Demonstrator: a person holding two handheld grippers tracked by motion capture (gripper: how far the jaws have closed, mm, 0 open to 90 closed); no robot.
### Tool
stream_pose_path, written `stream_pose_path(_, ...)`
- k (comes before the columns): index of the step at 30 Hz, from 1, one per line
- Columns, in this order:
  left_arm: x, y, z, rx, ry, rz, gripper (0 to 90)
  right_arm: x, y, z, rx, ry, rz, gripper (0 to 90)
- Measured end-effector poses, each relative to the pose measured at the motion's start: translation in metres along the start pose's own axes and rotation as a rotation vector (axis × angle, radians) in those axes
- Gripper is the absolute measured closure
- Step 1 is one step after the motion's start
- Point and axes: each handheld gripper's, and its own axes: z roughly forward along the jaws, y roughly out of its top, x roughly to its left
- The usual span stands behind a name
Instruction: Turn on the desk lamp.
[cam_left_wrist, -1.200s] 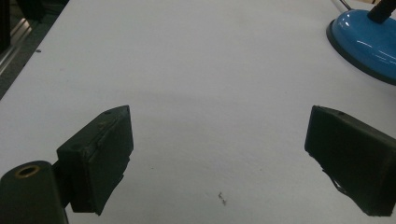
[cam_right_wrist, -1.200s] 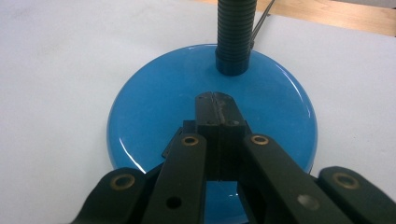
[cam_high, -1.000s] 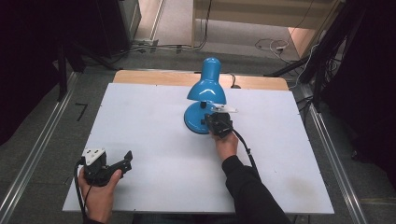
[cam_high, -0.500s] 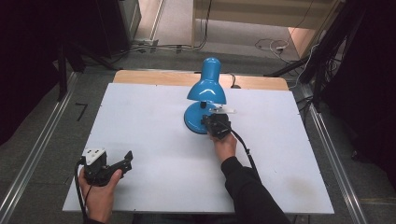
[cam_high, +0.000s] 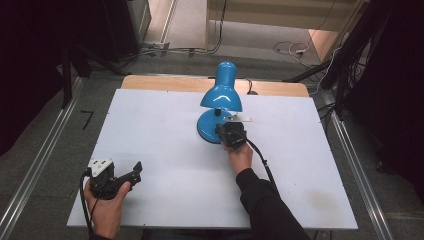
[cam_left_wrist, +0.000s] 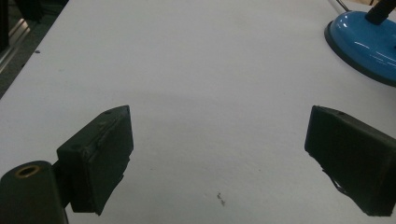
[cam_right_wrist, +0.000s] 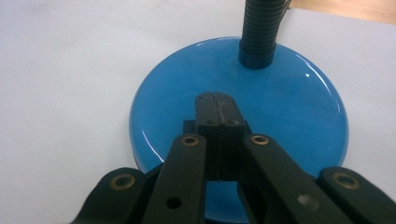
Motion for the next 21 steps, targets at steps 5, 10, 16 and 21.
stream_pose_path(5,-0.0001,-0.0001,0.0,0.002,0.001,0.002,8.5,0.002,-0.0007,0.0002,0.003,0.002,-0.005,87.7)
stream_pose_path(10,0.0001,-0.0001,-0.0001,0.0,0.002,-0.001,8.5,0.0023,-0.0023,-0.0007,-0.001,-0.012,0.003,87.7)
stream_pose_path(16,-0.0002,-0.0003,-0.0002,0.003,0.0,-0.002,8.5,0.0017,-0.0021,-0.0019,0.006,-0.018,-0.005,87.7)
stream_pose_path(21,-0.0005,-0.0006,0.0001,0.004,0.0,-0.001,8.5,0.0019,-0.0027,-0.0019,0.003,-0.024,-0.009,87.7)
